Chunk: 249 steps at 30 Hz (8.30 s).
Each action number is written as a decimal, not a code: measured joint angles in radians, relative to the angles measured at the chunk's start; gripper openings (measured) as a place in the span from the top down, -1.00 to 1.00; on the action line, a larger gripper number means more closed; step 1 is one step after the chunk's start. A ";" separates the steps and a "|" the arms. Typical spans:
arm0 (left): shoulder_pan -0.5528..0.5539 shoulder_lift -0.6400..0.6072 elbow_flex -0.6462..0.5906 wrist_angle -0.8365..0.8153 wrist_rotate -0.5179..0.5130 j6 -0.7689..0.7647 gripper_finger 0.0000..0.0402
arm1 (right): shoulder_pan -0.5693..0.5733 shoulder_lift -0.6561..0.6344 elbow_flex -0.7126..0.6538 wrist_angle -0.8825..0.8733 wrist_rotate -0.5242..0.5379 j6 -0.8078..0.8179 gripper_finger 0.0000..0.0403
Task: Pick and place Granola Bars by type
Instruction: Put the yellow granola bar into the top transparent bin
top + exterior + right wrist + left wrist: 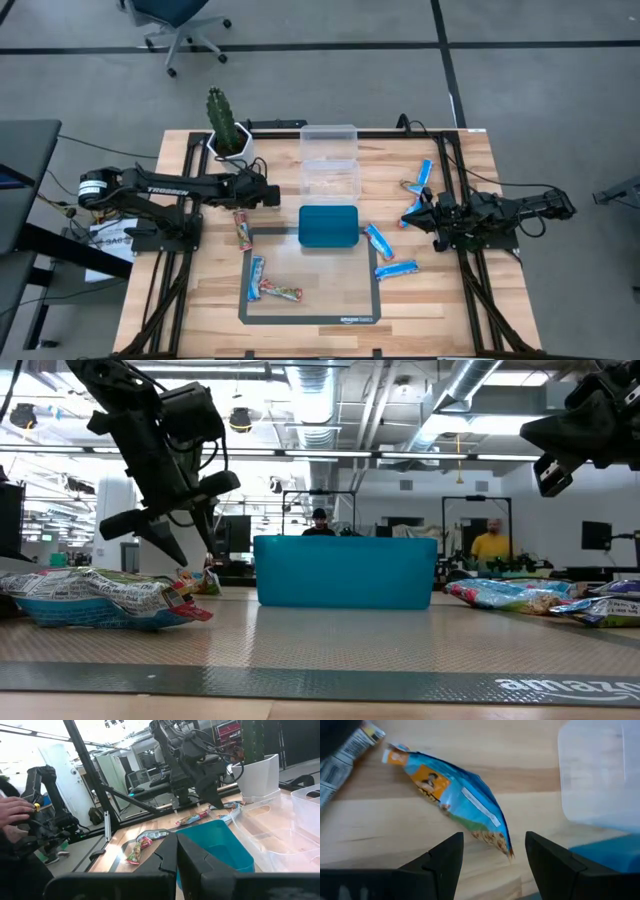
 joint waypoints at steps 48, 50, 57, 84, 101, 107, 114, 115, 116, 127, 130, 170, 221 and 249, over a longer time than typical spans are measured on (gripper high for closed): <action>0.047 0.282 0.121 0.005 0.067 -0.229 0.46 | 0.000 0.000 0.000 -0.001 0.000 0.000 1.00; 0.047 0.281 0.121 0.010 0.070 -0.227 0.59 | 0.000 0.000 0.000 -0.001 0.000 0.000 1.00; 0.047 0.281 0.121 0.038 0.087 -0.211 0.78 | 0.000 0.000 0.000 -0.001 0.000 0.000 1.00; 0.097 0.121 0.123 0.275 -0.183 -0.057 0.78 | 0.000 0.000 0.000 0.000 0.000 0.000 1.00; 0.207 0.292 0.511 0.372 -0.062 0.461 0.78 | 0.000 0.000 0.000 0.000 0.000 0.000 1.00; 0.231 0.440 0.720 0.301 0.050 0.614 0.78 | 0.000 0.000 0.000 0.000 0.000 0.000 1.00; 0.248 0.579 0.904 0.142 0.090 0.793 0.78 | 0.000 0.000 0.000 0.000 0.000 0.000 1.00; 0.249 0.594 0.918 0.131 0.089 0.813 0.78 | 0.000 0.000 0.000 0.000 0.000 0.000 1.00; 0.249 0.606 0.928 0.124 0.090 0.831 0.78 | 0.000 0.000 0.000 0.000 0.000 0.000 1.00; 0.248 0.623 0.935 0.085 -0.023 1.003 0.67 | 0.000 0.000 0.000 0.000 0.000 0.000 1.00; 0.250 0.623 0.935 0.076 -0.018 1.023 0.53 | 0.000 0.000 0.000 0.000 0.000 0.000 1.00; 0.128 0.300 0.697 -0.230 0.032 0.629 0.37 | 0.000 0.000 0.000 0.000 0.000 0.000 1.00; 0.210 -0.212 -0.018 -0.540 -0.021 0.533 0.10 | 0.000 0.000 0.000 -0.002 -0.001 0.000 1.00; 0.272 0.074 -0.017 -0.430 0.013 0.679 0.14 | 0.000 0.000 0.000 -0.002 -0.001 0.000 1.00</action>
